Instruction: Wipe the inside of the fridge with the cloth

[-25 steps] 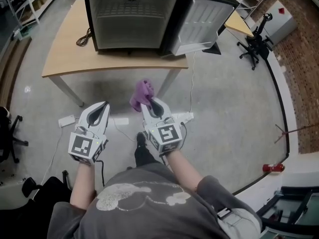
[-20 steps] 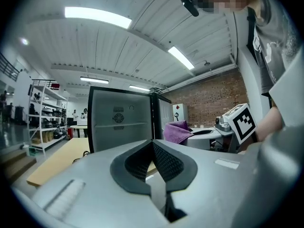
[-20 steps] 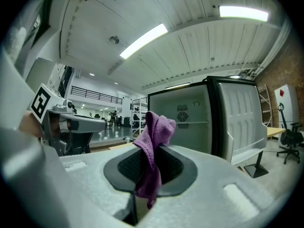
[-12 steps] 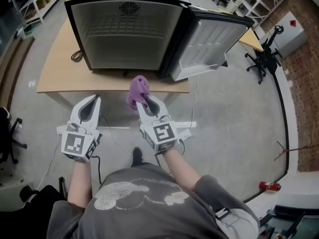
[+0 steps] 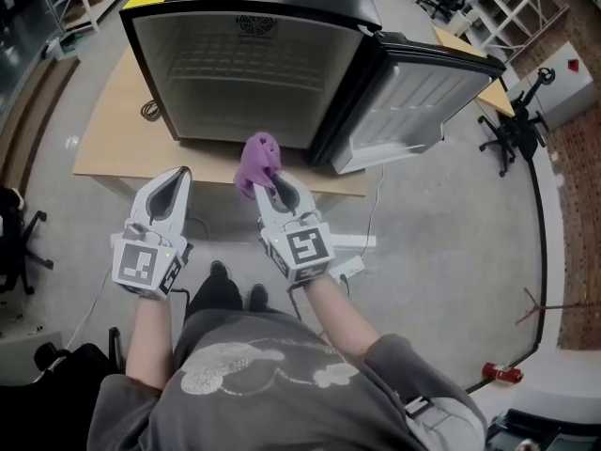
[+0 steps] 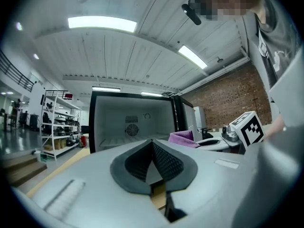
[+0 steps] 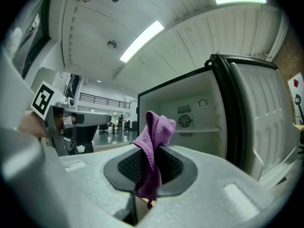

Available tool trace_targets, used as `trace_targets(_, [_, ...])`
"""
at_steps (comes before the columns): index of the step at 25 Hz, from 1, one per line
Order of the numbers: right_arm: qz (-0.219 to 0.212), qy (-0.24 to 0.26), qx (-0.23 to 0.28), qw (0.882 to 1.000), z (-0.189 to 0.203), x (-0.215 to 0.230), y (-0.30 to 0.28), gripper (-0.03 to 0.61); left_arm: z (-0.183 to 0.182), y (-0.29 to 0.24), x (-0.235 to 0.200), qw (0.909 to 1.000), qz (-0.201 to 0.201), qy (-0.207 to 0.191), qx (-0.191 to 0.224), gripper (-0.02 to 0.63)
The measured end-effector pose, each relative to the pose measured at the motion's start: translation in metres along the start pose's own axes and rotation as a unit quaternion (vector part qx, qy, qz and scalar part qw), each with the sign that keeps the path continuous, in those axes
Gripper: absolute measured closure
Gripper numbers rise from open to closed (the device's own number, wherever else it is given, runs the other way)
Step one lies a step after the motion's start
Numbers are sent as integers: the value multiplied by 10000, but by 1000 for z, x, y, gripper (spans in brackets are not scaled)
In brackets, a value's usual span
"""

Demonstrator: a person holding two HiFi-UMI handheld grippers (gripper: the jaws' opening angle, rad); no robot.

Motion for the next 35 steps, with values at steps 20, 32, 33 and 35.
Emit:
trace_targets(20, [194, 537, 403, 9976, -62, 9, -174, 540, -59, -78, -134, 9991, -19, 75, 421, 595])
trace_targets(32, [556, 733, 187, 9956, -98, 20, -281, 540, -73, -90, -192, 9988, 188, 168, 423, 595])
trace_targets(33, [586, 760, 90, 9953, -97, 21, -288, 540, -74, -92, -195, 9987, 227, 174, 431, 596])
trace_targets(35, [620, 813, -101, 9947, -96, 23, -300, 540, -76, -95, -199, 9984, 305, 178, 445, 596])
Point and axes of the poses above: the fingertips, and each gripper's own axes: y backward along the fingers, x to its right, z out of its underside, the point moved 5 cm from there along y, backward along the fingers, and after that the axes turned 15 degrees about y, right-handed, at the moved point
